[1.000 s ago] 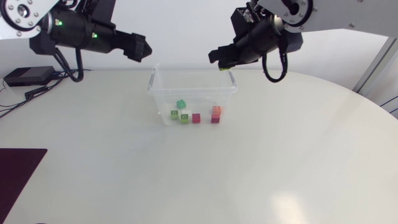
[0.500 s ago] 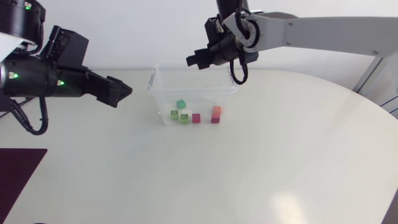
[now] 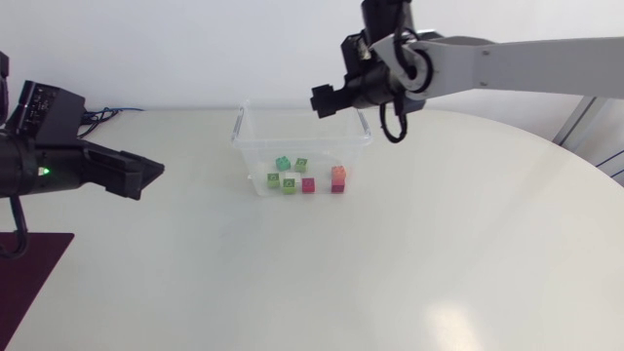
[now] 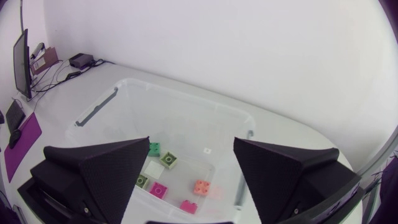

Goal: Place the duplo bricks in the container

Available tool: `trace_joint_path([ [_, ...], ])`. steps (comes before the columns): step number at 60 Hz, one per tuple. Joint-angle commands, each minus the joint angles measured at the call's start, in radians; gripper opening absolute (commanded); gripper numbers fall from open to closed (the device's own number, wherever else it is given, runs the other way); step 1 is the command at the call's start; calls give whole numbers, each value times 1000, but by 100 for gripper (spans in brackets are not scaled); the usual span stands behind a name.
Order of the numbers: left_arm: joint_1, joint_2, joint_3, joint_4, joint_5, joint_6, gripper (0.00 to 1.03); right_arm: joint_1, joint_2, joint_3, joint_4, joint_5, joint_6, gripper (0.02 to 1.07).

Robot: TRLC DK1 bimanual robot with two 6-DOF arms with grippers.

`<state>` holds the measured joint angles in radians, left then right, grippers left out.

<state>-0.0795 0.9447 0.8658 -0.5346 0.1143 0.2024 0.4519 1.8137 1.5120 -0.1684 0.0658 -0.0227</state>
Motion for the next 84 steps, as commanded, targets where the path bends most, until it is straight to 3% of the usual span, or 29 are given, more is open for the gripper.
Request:
trace_joint_path([
  [1, 29, -35, -39, -7, -4, 15, 99, -25, -111, -99, 35, 14, -23, 103],
  [14, 86, -106, -91, 8, -4, 29, 99, -73, -358, -355, 116, 46, -69, 103],
  [44, 205, -225, -235, 151, -31, 25, 99, -263, -875, -760, 110, 65, -145, 103],
  [64, 182, -311, -352, 257, -84, 28, 99, -357, -1214, -1009, 101, 63, -175, 103],
  [84, 149, -456, -481, 359, -111, 47, 99, -413, -1521, -1172, 10, 67, -189, 103],
])
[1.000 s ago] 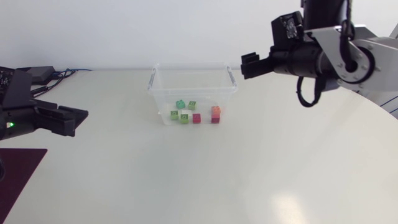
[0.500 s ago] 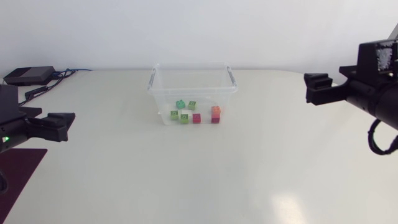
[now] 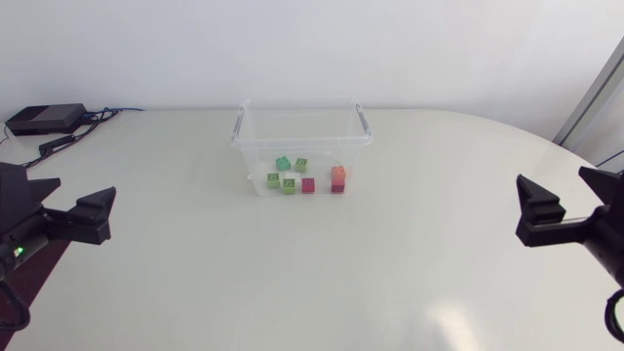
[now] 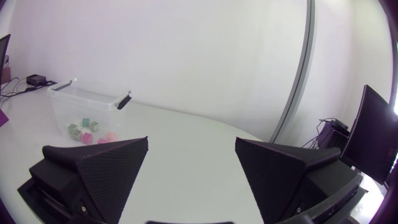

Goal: Place the duplo bricks in the container

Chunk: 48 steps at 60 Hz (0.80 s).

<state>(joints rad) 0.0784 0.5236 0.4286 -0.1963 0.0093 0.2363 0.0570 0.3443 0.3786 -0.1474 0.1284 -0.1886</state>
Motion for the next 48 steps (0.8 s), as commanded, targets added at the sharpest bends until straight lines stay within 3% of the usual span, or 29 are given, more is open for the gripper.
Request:
trace_joint_path([
  [1, -10, -44, -51, 24, -6, 8, 99, -19, -57, -45, -8, 2, -19, 103],
  [48, -68, -454, -374, 171, -9, -201, 99, -51, -302, -330, 125, -109, 158, 103],
])
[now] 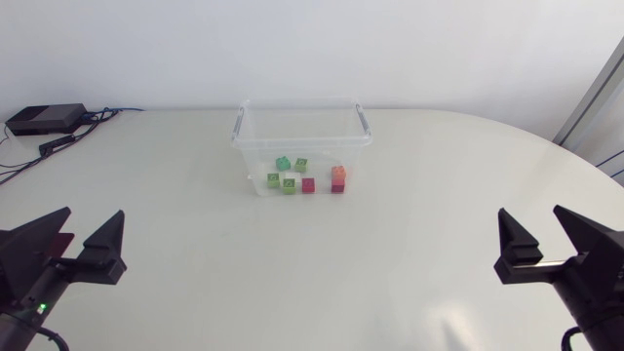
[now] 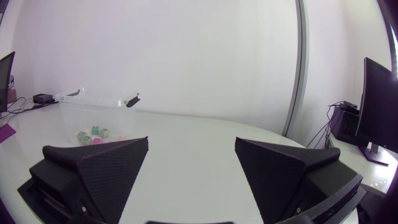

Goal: Place the duplo bricks in the container

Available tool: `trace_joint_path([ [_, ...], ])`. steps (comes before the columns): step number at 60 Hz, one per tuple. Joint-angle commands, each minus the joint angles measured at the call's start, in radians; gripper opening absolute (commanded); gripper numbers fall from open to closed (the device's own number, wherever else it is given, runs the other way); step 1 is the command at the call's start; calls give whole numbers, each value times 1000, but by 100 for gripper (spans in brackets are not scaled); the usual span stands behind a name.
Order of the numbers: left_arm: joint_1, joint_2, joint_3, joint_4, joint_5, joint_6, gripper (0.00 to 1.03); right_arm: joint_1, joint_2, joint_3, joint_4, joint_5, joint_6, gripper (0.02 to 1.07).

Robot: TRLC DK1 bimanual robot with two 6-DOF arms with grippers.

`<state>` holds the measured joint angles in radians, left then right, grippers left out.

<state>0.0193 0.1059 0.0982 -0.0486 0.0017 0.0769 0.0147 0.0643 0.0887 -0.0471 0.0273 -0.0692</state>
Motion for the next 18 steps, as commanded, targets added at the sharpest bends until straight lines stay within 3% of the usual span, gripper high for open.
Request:
trace_joint_path([
  [1, -11, -47, -52, 27, -1, -47, 99, -10, -29, -48, 28, -11, 44, 103],
  [18, -19, -106, -98, 49, -2, -77, 99, -15, -64, -89, 47, -27, 69, 103],
])
